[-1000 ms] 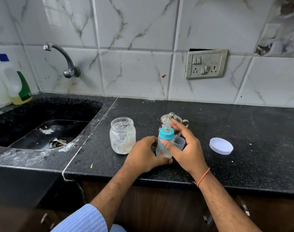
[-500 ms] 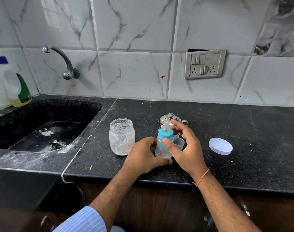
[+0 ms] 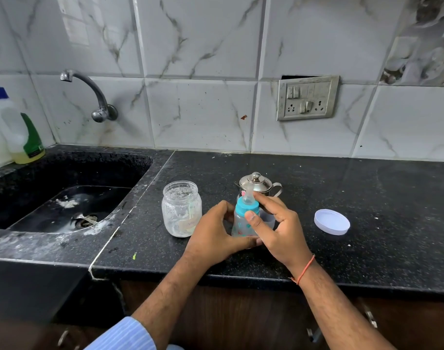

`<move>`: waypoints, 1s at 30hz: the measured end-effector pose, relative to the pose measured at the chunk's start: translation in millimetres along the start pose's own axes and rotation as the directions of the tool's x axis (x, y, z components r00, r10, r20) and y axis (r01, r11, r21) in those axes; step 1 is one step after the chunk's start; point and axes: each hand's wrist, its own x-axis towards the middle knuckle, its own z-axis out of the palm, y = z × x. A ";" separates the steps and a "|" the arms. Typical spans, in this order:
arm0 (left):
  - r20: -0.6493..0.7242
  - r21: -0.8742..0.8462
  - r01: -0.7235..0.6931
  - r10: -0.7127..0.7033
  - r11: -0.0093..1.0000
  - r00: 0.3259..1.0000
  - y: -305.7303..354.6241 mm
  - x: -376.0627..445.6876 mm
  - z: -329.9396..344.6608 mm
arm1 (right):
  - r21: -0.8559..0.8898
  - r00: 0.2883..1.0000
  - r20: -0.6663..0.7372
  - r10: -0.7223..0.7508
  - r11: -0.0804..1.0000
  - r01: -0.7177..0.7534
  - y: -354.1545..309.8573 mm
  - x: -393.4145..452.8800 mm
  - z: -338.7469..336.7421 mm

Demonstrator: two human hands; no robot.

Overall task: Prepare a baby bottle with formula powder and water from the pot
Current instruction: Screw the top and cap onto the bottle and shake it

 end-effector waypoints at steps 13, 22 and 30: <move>0.070 0.001 0.024 -0.025 1.000 0.997 2.6 -2.1 -0.4 | 0.057 0.999 0.047 -0.001 0.998 -0.002 3.2 0.2 0.9; 0.211 0.014 -0.079 0.074 0.997 0.975 2.3 -6.4 -12.4 | 0.026 0.999 0.050 -0.016 1.000 0.015 3.9 -1.2 -0.6; -0.005 0.116 0.011 -0.011 0.993 1.000 21.3 -2.9 5.9 | -0.016 0.999 0.032 -0.033 0.999 0.033 4.6 -2.2 4.0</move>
